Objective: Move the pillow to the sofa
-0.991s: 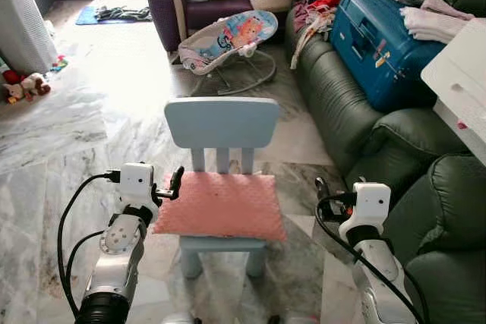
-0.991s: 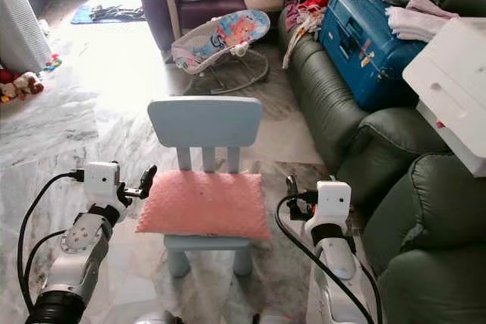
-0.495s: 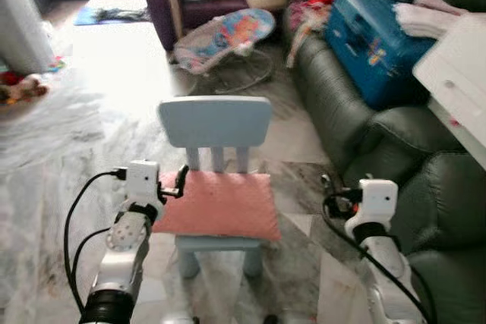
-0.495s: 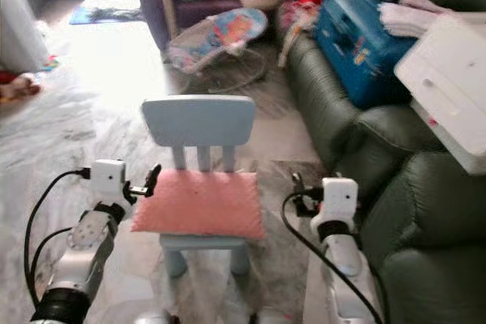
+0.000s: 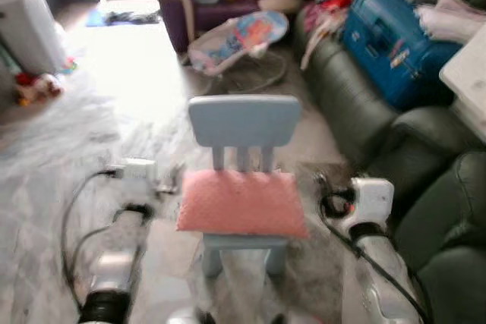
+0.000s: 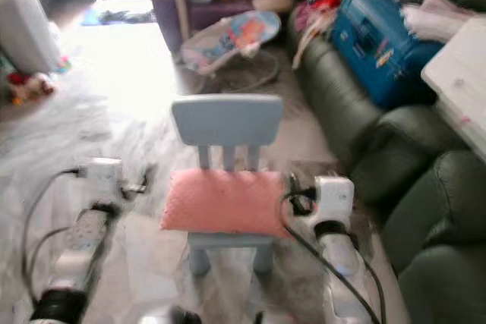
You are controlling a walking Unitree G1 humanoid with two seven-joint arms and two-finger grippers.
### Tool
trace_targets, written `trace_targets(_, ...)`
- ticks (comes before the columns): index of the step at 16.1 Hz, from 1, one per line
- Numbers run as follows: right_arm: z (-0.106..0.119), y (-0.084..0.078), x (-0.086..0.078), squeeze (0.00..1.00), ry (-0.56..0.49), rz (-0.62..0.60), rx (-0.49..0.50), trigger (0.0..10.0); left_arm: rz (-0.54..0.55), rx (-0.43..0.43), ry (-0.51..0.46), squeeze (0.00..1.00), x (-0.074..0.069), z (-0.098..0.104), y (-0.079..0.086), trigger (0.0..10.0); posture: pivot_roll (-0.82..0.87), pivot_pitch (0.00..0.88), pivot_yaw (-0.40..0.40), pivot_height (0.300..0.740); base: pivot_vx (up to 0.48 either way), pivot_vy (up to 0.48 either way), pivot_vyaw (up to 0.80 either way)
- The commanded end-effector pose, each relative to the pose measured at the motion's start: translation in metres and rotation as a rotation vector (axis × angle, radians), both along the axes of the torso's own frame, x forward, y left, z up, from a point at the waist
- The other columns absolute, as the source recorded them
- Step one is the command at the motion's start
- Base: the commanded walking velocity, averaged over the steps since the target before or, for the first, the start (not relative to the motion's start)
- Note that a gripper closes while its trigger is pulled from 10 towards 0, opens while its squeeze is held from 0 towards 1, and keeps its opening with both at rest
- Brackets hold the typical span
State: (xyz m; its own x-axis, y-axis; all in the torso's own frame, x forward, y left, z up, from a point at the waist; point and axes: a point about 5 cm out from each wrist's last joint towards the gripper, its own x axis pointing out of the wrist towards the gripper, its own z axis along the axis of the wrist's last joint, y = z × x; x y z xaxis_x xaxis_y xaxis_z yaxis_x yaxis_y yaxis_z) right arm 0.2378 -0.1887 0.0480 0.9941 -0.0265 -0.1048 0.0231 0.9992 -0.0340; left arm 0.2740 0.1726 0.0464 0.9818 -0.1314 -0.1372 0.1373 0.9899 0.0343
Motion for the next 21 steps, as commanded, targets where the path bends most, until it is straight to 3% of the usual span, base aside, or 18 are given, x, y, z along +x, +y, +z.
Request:
trace_targets(1, 0.0016, 0.0007, 0.0017, 0.0, -0.008, -0.001, -0.001, 10.0, 0.021, 0.022, -0.003, 0.0, -0.0009, 0.0008, 0.0087, 10.0, -0.02, 0.0, -0.01, 0.74, 0.0, 0.0, 0.0)
trace_targets(9, 0.0013, 0.0009, 0.0034, 0.0, -0.007, 0.006, -0.008, 10.0, 0.012, 0.023, -0.024, 0.0, -0.0012, 0.0025, 0.0079, 10.0, -0.02, 0.0, -0.016, 0.74, 0.0, 0.0, 0.0)
trace_targets(21, 0.0015, 0.0035, 0.0054, 0.0, -0.011, 0.022, -0.016, 10.0, 0.01, 0.014, -0.027, 0.0, -0.0015, 0.0021, 0.0074, 10.0, -0.02, 0.0, -0.012, 0.74, 0.336, 0.0, 0.0)
